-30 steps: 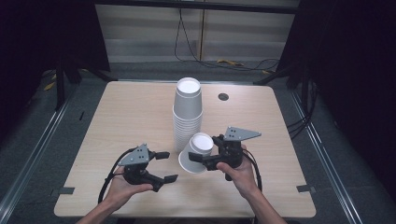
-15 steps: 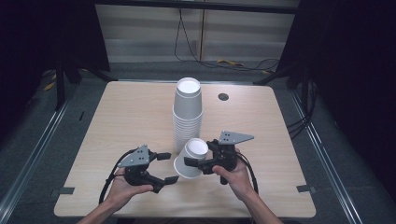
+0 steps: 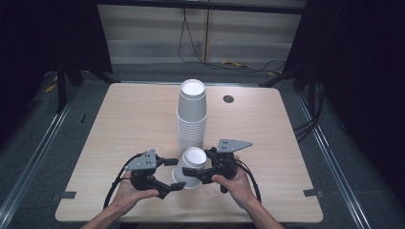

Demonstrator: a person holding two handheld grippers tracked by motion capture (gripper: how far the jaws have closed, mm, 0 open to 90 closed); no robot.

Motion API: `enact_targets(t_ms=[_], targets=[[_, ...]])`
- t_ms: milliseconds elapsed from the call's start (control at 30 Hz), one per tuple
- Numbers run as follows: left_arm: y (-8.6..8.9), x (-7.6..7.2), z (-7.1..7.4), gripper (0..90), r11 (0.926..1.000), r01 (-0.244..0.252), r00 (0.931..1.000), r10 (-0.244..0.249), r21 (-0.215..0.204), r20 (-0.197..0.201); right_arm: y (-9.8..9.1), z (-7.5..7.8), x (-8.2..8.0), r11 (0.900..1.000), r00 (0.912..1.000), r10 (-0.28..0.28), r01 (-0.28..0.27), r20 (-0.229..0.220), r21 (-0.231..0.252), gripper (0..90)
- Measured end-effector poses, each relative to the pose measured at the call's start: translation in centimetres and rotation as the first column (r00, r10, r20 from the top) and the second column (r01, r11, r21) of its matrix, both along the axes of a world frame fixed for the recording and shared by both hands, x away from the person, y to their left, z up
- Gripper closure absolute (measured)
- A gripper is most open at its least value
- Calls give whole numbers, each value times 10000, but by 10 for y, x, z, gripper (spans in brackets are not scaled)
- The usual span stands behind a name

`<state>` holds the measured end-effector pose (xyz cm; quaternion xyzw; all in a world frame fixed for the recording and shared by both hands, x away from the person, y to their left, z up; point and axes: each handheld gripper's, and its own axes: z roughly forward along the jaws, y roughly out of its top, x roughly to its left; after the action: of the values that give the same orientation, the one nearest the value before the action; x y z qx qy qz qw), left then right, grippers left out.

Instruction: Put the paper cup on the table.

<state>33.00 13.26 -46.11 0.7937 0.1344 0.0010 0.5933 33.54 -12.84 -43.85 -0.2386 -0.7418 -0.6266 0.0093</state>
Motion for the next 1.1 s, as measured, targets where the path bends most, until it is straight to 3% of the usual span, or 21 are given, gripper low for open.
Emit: enact_targets(t_ms=[433, 633, 1100], targets=[[-7, 2, -5, 114, 9999, 79, 9999, -77, 114, -125, 13, -8, -3, 10000, 10000, 23, -23, -91, 1, 219], [-13, 2, -8, 94, 9993, 141, 9997, -135, 354, -180, 15, -7, -5, 10000, 10000, -46, 47, -64, 68, 219], [-17, -1, -8, 114, 9984, 266, 9996, -271, 494, 91, 18, -7, -8, 9993, 9997, 114, -106, -196, 366, 218]])
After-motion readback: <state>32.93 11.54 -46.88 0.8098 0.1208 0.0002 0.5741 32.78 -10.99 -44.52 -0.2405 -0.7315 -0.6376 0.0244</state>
